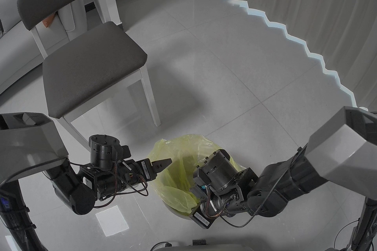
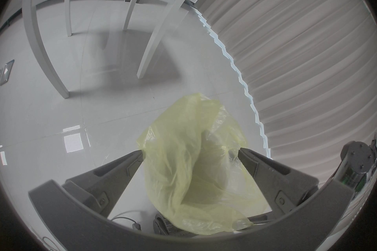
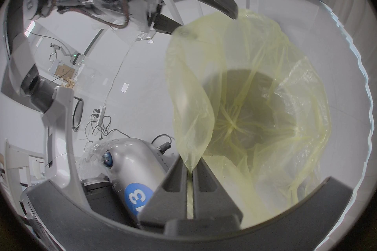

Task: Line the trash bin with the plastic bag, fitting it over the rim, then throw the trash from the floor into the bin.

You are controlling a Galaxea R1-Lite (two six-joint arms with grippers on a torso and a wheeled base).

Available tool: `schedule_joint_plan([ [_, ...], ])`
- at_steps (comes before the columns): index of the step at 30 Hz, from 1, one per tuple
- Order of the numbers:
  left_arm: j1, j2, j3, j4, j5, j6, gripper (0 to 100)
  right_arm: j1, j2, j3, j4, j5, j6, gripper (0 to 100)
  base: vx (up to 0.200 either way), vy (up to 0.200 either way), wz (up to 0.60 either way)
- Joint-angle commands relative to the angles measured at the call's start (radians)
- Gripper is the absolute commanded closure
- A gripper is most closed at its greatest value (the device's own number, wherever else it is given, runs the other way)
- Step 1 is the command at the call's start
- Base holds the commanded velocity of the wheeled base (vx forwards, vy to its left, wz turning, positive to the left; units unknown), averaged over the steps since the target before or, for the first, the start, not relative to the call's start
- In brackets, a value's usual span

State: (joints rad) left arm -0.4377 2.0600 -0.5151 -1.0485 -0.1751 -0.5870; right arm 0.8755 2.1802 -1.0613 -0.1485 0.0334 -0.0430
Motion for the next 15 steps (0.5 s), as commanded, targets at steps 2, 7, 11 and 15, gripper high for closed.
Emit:
schedule_joint_plan([
  [2, -0.007, -0.069, 0.033, 0.001, 0.0, 0.0, 0, 0.031, -0.108, 0.043, 0.003, 0.0, 0.0, 100, 0.0, 0.0, 0.0],
  [7, -0.009, -0.077, 0.058, -0.005, 0.0, 0.0, 0, 0.063, -0.126, 0.073, 0.014, 0.0, 0.002, 100, 0.0, 0.0, 0.0],
  [11, -0.004, -0.08, 0.072, -0.008, 0.002, 0.0, 0, 0.085, -0.108, 0.087, 0.012, 0.0, 0.006, 100, 0.0, 0.0, 0.0],
  [15, 0.004, -0.078, 0.078, -0.01, 0.002, 0.0, 0, 0.092, -0.053, 0.067, 0.006, 0.002, 0.006, 100, 0.0, 0.0, 0.0],
])
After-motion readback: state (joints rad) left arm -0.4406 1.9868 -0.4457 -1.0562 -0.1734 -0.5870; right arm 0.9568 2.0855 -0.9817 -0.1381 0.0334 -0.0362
